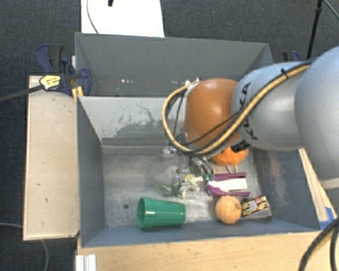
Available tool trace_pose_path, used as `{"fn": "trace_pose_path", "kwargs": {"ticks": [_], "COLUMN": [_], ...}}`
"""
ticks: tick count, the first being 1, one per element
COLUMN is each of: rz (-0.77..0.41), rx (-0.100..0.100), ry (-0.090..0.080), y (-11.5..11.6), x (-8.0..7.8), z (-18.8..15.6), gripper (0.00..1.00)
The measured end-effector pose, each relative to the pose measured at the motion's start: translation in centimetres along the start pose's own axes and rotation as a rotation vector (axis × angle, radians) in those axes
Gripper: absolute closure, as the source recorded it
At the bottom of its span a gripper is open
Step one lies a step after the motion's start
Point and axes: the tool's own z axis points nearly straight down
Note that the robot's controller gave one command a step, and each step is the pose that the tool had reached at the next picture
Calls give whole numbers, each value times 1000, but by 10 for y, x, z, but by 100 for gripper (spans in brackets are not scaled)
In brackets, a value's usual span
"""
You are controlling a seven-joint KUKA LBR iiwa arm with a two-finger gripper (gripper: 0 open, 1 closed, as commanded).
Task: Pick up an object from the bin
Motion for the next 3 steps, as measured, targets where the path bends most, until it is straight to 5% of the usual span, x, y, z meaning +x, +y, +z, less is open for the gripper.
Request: {"fn": "trace_pose_path", "kwargs": {"ticks": [1,2,3], "rz": [-212,-223,-295], "rx": [-1,-3,-8], "ry": [-4,34,27], "y": [-33,-61,-68], "x": [-16,-12,-16], "z": [-26,9,21], "gripper": [0,0,100]}}
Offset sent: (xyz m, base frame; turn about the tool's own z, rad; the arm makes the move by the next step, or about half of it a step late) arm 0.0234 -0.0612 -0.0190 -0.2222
